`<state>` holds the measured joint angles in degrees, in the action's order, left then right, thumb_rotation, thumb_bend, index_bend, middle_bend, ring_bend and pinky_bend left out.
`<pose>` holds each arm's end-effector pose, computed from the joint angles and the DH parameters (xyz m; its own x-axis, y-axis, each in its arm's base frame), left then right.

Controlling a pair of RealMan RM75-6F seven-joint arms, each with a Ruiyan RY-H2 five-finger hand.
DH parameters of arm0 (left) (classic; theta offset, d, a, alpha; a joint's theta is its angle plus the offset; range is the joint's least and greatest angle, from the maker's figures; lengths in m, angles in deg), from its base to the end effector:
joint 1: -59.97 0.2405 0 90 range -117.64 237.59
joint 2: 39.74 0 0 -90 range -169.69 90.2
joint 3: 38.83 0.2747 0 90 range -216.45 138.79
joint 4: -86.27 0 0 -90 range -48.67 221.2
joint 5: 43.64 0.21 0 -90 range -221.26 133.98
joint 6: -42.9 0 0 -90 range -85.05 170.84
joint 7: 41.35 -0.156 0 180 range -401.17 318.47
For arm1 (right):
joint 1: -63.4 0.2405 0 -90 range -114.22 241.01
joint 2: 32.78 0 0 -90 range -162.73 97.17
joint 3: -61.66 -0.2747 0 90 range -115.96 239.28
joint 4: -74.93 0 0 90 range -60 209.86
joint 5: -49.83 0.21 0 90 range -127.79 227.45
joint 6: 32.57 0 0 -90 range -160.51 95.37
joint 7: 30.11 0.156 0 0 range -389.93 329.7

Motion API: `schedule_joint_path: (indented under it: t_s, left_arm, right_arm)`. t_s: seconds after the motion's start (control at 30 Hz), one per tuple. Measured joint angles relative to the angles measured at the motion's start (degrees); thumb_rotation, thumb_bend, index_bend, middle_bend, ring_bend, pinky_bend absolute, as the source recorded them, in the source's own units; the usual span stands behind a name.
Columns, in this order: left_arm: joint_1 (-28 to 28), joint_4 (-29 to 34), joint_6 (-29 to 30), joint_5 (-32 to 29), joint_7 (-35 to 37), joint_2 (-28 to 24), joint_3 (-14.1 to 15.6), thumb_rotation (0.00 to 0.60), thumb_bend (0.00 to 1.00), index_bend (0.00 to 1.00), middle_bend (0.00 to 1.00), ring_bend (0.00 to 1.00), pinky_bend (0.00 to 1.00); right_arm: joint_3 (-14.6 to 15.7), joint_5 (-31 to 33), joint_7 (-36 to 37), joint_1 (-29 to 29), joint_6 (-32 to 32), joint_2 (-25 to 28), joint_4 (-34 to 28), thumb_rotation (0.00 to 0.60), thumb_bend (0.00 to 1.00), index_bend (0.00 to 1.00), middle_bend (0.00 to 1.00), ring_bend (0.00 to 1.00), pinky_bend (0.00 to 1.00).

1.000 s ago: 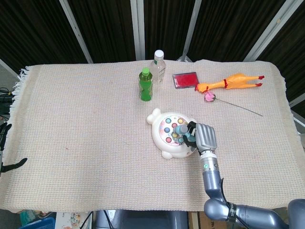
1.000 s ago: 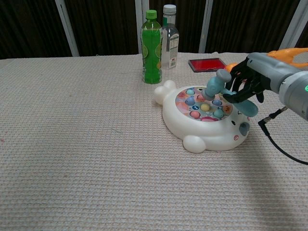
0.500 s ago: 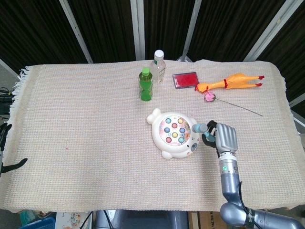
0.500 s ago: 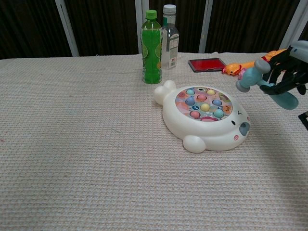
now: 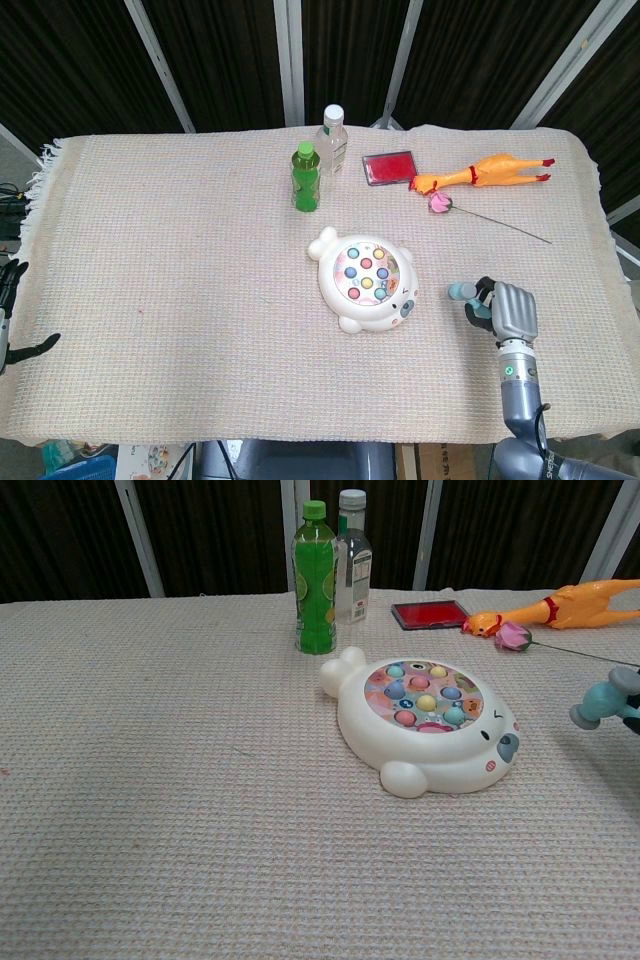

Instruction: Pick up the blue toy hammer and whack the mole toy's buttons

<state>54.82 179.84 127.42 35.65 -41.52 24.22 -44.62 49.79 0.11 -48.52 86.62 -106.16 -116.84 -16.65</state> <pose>-0.3351 0.2055 0.1792 0.3667 -0.0393 0.9295 0.9273 0.0959 -0.3617 -0.2899 -0.3034 0.0518 0.2154 -0.1387 0.9666 -0.9395 0.2407 0.2439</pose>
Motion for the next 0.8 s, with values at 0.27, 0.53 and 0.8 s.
schedule_joint_path:
  t_s: [0.27, 0.53, 0.8]
  left_arm:
    - [-0.07, -0.09, -0.35, -0.34, -0.01, -0.04, -0.05, 0.600, 0.00, 0.00, 0.00, 0.00, 0.00]
    - [-0.13, 0.03, -0.65, -0.76, -0.36, -0.01, -0.09, 0.600, 0.00, 0.00, 0.00, 0.00, 0.00]
    - [-0.18, 0.15, -0.80, -1.06, -0.71, 0.03, -0.17, 0.600, 0.00, 0.00, 0.00, 0.00, 0.00]
  right_arm:
    - [-0.45, -0.03, 1.40, -0.22, 1.85, -1.59, 5.78, 0.600, 0.66, 0.94, 0.76, 0.59, 0.70]
    - [-1.57, 2.82, 1.61, -0.04, 4.93, -2.48, 9.45, 0.600, 0.66, 0.88, 0.74, 0.53, 0.63]
    - [-2.02, 3.72, 1.33, 0.15, 6.44, -3.00, 11.02, 0.600, 0.66, 0.78, 0.66, 0.44, 0.55]
